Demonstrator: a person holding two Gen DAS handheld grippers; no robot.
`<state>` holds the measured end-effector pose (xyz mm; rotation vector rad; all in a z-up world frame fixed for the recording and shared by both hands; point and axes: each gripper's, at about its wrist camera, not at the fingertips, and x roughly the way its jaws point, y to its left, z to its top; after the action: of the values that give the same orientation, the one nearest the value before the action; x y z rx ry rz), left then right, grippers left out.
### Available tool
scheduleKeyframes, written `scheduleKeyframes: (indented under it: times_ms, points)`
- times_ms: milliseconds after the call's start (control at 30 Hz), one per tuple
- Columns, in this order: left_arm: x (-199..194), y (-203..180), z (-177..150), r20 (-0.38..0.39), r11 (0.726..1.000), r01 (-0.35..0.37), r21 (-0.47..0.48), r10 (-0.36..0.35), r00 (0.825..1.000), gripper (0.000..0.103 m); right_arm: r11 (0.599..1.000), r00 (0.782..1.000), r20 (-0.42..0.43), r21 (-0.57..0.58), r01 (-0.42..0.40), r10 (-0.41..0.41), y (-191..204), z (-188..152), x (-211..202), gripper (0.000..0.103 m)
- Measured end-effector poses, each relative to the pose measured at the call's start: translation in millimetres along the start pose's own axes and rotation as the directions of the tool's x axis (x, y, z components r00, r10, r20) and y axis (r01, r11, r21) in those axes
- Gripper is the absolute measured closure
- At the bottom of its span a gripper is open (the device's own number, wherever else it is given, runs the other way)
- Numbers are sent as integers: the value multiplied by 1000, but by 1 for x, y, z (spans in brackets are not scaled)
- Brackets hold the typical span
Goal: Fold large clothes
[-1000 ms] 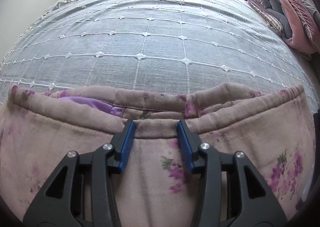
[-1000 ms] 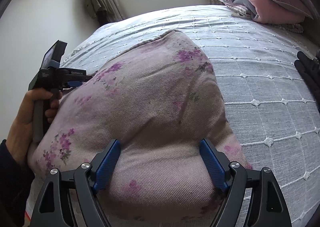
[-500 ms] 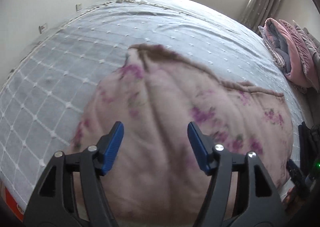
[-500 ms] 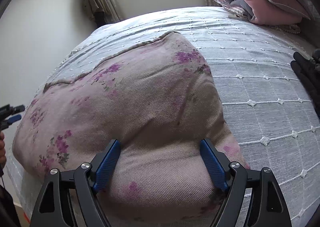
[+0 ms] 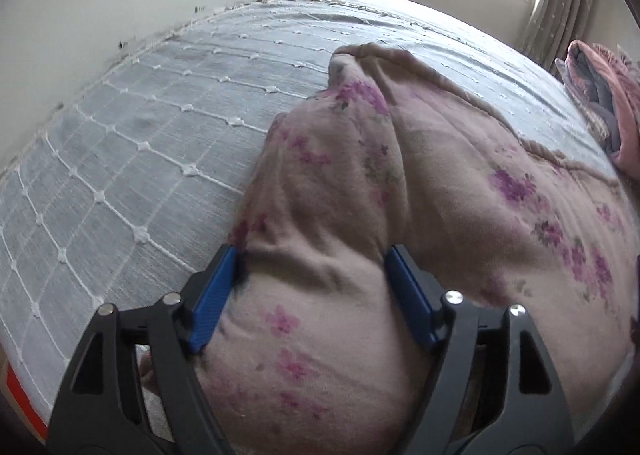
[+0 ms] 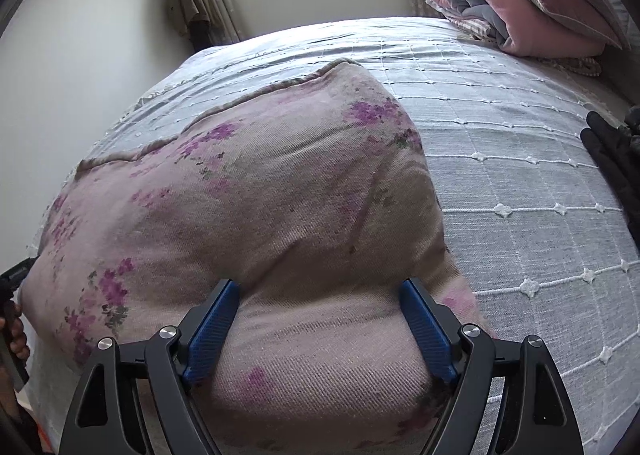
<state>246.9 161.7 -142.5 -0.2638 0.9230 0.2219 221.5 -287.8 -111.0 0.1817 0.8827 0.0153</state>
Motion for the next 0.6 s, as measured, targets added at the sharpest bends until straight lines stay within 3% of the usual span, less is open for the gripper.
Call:
scheduleKeyframes:
  times_ms: [600]
  points:
    - [11, 9, -8, -21, 1000, 19, -18, -19, 1000, 20, 1000, 1000, -8, 12, -2, 2, -7, -3, 8, 19]
